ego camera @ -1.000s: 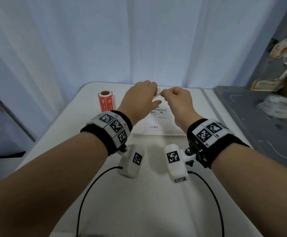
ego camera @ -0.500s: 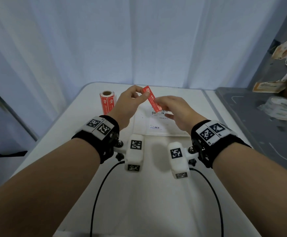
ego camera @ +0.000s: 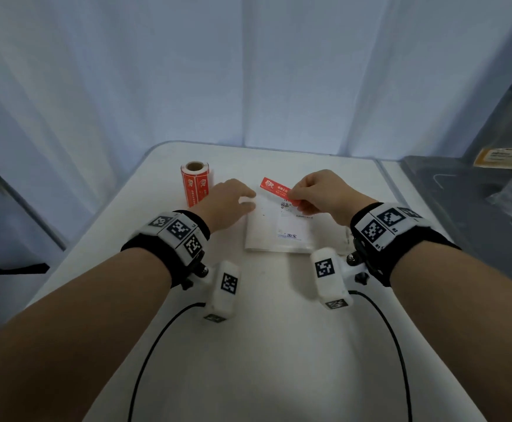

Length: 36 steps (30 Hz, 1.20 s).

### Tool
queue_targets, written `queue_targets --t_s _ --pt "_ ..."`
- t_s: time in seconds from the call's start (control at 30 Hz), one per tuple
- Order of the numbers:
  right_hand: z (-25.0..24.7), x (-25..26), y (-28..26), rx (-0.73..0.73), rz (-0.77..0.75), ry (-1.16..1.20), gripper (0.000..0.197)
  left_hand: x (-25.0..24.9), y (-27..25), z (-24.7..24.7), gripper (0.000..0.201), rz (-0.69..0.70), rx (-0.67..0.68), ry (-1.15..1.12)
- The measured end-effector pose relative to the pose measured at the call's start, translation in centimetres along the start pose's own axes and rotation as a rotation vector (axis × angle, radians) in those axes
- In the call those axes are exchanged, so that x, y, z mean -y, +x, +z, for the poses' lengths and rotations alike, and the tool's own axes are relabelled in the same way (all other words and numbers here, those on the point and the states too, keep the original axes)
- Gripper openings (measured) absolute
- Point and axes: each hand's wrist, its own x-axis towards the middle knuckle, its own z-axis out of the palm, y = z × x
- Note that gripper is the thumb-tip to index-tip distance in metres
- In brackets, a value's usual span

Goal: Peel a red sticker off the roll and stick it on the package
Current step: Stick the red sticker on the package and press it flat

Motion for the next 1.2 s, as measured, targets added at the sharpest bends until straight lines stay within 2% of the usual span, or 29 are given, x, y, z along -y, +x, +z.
queue_targets --t_s 0.1,0.17,0.33,0.57,0.8,0.97,1.1,1.2 --pt "-0.1 -0.4 1.0 0.011 -0.015 -0.052 0.018 0.4 0.6 0.2 0.047 0.027 0.164 0.112" --pt "-0.1 -0.5 1.3 0.026 -0.018 -0.085 0.018 0.6 0.9 0.6 0.051 0.03 0.215 0.13" --pt "0.2 -0.8 1.7 0.111 0.015 -0.091 0.022 1.4 1.2 1.1 0.06 -0.013 0.161 0.1" --pt "0.3 -0.5 1.7 0.199 0.061 -0.221 0.013 0.8 0.9 0.9 0.063 -0.034 0.143 0.029" --pt "0.7 -0.5 2.1 0.202 0.083 -0.348 0.026 0.3 0.9 0.2 0.044 -0.121 0.225 -0.215" --pt "0.7 -0.5 2.2 0.207 0.09 -0.349 0.02 0.9 0.9 0.3 0.048 -0.119 0.228 -0.116" --pt "0.7 -0.6 2.1 0.225 0.102 -0.334 0.021 0.9 0.6 0.6 0.044 -0.063 0.149 0.04" --pt "0.7 -0.8 1.9 0.229 0.11 -0.357 0.024 0.3 0.4 0.8 0.042 -0.008 0.127 -0.004"
